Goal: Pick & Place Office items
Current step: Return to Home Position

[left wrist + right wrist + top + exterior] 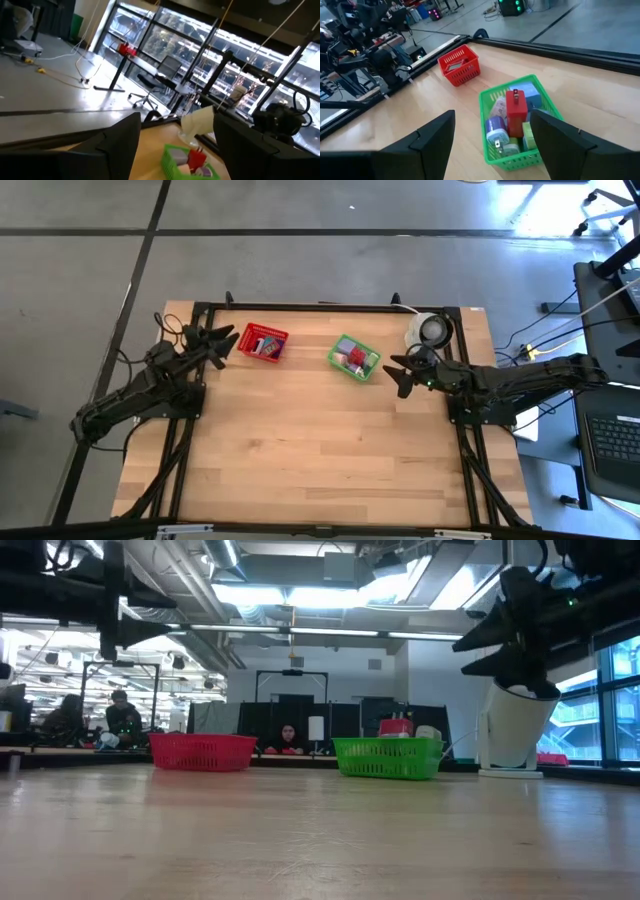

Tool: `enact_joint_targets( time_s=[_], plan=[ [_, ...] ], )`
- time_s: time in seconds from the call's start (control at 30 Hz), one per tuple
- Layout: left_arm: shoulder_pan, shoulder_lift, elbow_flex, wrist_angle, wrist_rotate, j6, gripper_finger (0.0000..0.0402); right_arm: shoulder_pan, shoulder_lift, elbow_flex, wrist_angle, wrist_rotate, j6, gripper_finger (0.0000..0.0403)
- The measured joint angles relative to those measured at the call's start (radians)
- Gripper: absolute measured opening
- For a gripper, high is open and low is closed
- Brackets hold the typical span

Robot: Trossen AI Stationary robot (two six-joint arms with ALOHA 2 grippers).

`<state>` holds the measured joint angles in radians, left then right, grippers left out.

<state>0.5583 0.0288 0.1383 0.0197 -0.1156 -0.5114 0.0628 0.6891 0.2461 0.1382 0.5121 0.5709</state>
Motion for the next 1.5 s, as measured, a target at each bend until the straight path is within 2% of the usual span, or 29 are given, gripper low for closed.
enact_joint_targets(
  time_s=[0.27, 0.6, 0.83, 1.5],
  plan=[
    [0.0, 0.0, -0.004, -0.032, 0.005, 0.0, 0.0244, 0.0, 0.0, -0.088, 0.122, 0.002, -0.002, 0.0262],
    [0.0, 0.0, -0.004, -0.132, 0.004, -0.002, 0.0244, 0.0, 0.0, -0.167, 0.178, 0.023, 0.033, 0.0261],
    [0.0, 0.0, -0.004, -0.145, -0.016, 0.009, 0.0245, 0.0, 0.0, -0.233, 0.265, 0.042, 0.027, 0.0261],
    [0.0, 0.0, -0.004, -0.186, -0.023, 0.027, 0.0246, 0.0, 0.0, -0.231, 0.288, 0.048, 0.021, 0.0261]
  ],
)
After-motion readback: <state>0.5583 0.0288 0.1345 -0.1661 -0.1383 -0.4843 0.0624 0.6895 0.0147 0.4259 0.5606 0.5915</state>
